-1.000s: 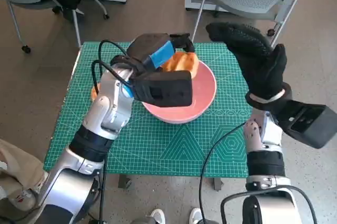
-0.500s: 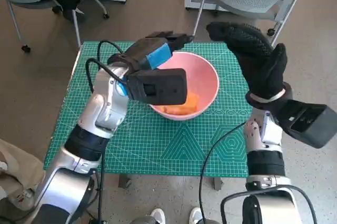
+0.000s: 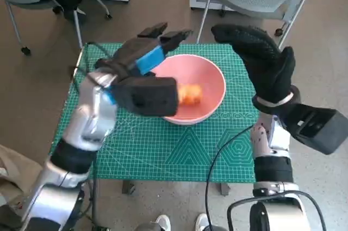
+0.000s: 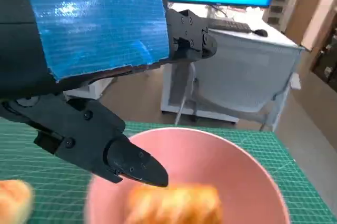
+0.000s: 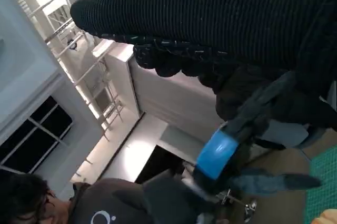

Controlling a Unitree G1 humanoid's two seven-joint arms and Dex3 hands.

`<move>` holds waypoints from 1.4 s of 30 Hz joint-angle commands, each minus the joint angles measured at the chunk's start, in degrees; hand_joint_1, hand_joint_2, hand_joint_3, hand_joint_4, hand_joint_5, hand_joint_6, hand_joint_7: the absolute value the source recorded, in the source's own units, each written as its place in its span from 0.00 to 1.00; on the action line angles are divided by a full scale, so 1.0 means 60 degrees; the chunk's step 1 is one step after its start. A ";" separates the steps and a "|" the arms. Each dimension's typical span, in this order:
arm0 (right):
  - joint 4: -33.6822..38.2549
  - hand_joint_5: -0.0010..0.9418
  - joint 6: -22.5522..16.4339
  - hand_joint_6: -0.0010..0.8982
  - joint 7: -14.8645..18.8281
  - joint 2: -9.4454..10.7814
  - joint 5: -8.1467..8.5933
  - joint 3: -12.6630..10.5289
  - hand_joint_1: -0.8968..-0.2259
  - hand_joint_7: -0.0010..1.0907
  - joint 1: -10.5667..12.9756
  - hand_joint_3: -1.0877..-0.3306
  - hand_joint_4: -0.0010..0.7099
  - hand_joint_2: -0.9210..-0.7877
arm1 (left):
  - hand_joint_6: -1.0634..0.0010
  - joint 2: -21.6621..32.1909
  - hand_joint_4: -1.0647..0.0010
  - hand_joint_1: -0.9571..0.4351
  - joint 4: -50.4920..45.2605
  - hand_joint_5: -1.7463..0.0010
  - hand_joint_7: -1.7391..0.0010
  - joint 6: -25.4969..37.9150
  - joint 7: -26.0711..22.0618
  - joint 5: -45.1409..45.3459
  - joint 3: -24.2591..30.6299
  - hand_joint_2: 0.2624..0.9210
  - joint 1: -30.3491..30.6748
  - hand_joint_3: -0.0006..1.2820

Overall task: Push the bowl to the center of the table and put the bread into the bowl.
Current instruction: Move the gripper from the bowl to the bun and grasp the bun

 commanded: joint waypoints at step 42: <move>-0.0039 0.00 0.0376 0.00 -0.0192 0.0129 -0.0094 0.0176 0.28 0.19 0.0322 0.34 0.03 0.00 | 0.85 0.2611 1.00 0.52 -0.2331 1.00 1.00 0.2889 -0.2246 0.0574 0.1060 0.68 0.2297 0.00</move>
